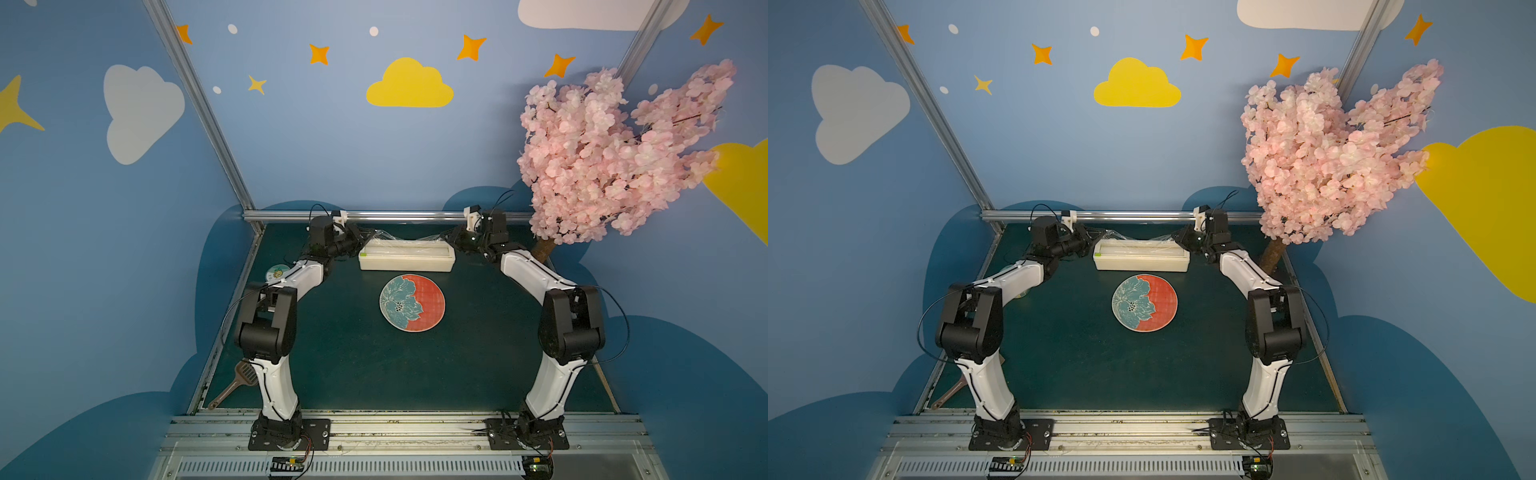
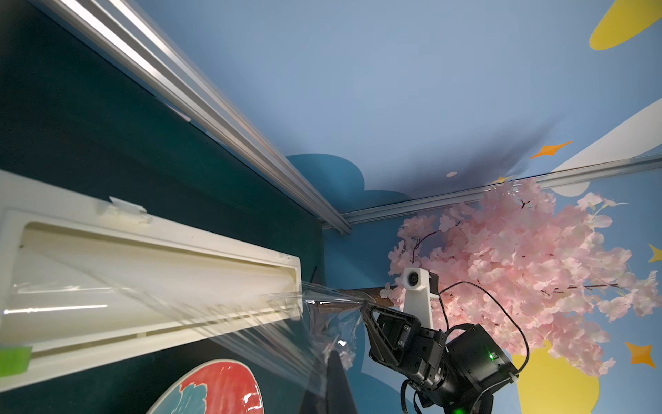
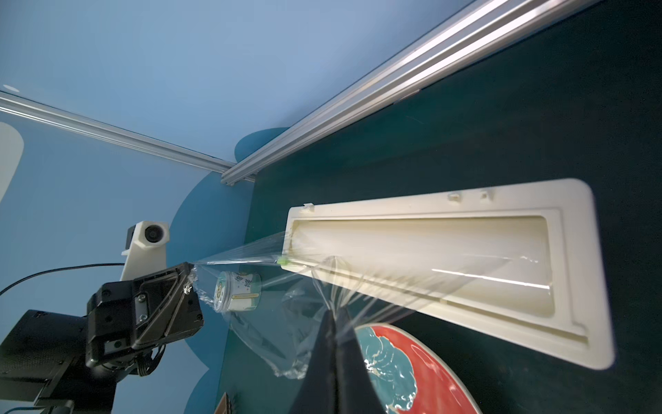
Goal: Wrap the plate with plastic wrap
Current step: Pull the plastic wrap from the plastic wrap cutting box.
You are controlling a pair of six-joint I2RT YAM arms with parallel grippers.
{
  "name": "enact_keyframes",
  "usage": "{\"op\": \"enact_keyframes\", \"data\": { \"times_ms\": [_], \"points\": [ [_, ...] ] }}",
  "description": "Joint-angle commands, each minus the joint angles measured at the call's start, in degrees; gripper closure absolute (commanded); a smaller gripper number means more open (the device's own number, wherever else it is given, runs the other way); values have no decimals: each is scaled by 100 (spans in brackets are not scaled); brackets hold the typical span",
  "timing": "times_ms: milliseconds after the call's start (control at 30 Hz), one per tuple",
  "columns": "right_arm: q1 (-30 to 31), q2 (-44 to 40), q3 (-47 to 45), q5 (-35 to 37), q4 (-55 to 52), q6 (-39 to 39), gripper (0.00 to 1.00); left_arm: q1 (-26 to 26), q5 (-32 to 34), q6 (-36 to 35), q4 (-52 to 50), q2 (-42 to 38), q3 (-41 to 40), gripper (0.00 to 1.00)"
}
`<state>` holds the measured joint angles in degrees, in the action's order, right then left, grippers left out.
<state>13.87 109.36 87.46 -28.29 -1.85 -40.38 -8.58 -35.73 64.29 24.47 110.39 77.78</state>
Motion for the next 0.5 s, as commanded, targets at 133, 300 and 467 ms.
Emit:
{"op": "enact_keyframes", "data": {
  "times_ms": [133, 300, 467],
  "points": [
    [-97, 284, 1255, -56, -1175, 430, 100, 175, -232, -557, -1038, 184, 975, 97],
    [-95, 153, 1420, 32, -1440, 527, 100, 186, -268, -645, -1291, 145, 1195, 97],
    [-87, 29, 1533, 76, -1493, 523, 100, 207, -303, -686, -1467, 38, 1350, 97]
  ]
}}
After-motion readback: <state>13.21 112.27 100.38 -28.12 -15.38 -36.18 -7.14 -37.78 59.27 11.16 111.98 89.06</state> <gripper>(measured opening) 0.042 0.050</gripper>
